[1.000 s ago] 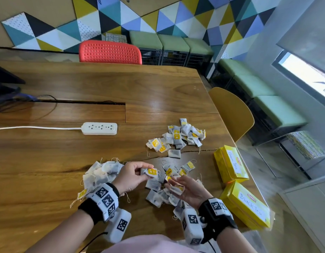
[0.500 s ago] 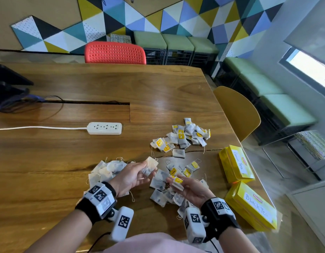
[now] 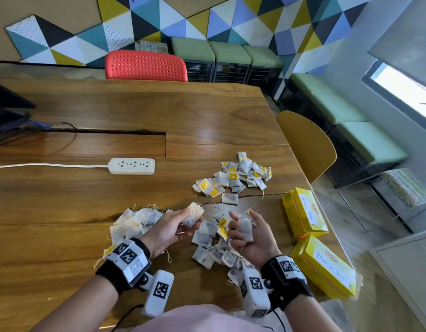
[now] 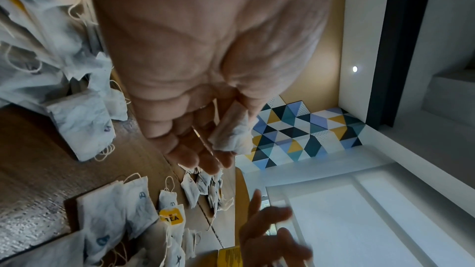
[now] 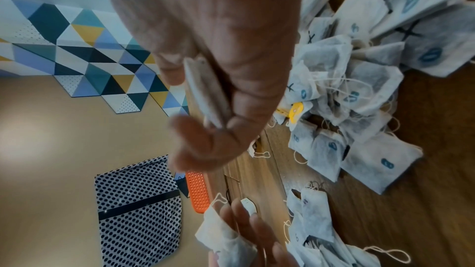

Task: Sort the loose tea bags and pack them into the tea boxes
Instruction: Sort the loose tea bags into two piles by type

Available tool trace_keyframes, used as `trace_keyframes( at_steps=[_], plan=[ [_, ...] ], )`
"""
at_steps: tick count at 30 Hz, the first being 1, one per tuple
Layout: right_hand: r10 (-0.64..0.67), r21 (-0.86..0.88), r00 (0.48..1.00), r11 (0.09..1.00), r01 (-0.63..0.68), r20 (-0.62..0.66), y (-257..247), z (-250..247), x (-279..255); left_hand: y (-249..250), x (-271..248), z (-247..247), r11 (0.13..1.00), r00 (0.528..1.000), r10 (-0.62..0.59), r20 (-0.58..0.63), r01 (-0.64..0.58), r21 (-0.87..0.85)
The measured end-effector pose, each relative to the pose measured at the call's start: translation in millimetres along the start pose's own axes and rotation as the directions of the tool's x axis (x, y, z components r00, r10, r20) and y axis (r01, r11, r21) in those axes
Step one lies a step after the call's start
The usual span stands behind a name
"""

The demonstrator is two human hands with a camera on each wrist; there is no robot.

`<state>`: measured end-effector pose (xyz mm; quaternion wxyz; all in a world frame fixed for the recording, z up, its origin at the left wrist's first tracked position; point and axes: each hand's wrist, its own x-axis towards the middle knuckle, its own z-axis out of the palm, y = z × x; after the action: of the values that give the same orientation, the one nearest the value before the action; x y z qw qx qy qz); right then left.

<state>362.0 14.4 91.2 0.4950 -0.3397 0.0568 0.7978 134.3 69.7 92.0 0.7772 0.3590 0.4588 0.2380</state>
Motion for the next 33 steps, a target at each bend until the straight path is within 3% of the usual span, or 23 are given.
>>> trace_keyframes(
  at_steps=[10, 13, 16, 19, 22, 26, 30, 31, 33],
  plan=[
    [0.092, 0.009, 0.979, 0.995, -0.095, 0.182, 3.8, -3.8, -6.8, -0.4, -2.3, 5.1, 0.998, 0.998, 0.0, -0.057, -0.004, -0.061],
    [0.081, -0.057, 0.989, 0.996, -0.075, 0.123, 3.7, -5.1, -4.4, -1.1, -1.9, 5.0, 0.998, 0.999, -0.012, -0.051, 0.009, -0.066],
    [0.03, -0.252, 0.994, 0.966, -0.057, -0.109, 2.4, -6.5, 2.0, -3.4, 0.0, 6.5, 0.999, 0.999, -0.032, -0.043, 0.03, -0.045],
    [-0.091, -0.538, 0.943, 0.837, -0.101, -0.319, 4.9, -7.3, 8.7, -6.5, 4.6, 9.7, 0.997, 0.996, -0.075, -0.054, 0.073, -0.037],
    [-0.19, -0.727, 0.928, 0.677, -0.114, -0.322, 11.1, 0.4, 16.8, -11.7, 9.7, 11.7, 0.989, 0.988, -0.145, -0.055, 0.143, -0.032],
    [-0.186, -0.916, 0.976, 0.399, -0.029, -0.112, 19.6, 37.2, 28.7, -19.8, 14.8, 15.7, 0.966, 0.968, -0.248, -0.029, 0.244, -0.089],
    [-0.023, -0.997, 0.998, 0.049, 0.066, 0.064, 28.2, 63.6, 45.9, -21.8, 24.1, 13.0, 0.949, 0.972, -0.216, -0.089, 0.187, -0.254],
    [-0.033, -0.997, 0.996, -0.016, 0.081, 0.081, 26.5, 65.7, 50.1, -19.7, 26.2, 9.9, 0.941, 0.968, -0.218, -0.129, 0.173, -0.292],
    [-0.121, -0.99, 0.983, -0.045, 0.132, 0.137, 15.1, 66.7, 56.2, -14.5, 28.2, 3.4, 0.939, 0.949, -0.233, -0.212, 0.164, -0.303]
  ],
)
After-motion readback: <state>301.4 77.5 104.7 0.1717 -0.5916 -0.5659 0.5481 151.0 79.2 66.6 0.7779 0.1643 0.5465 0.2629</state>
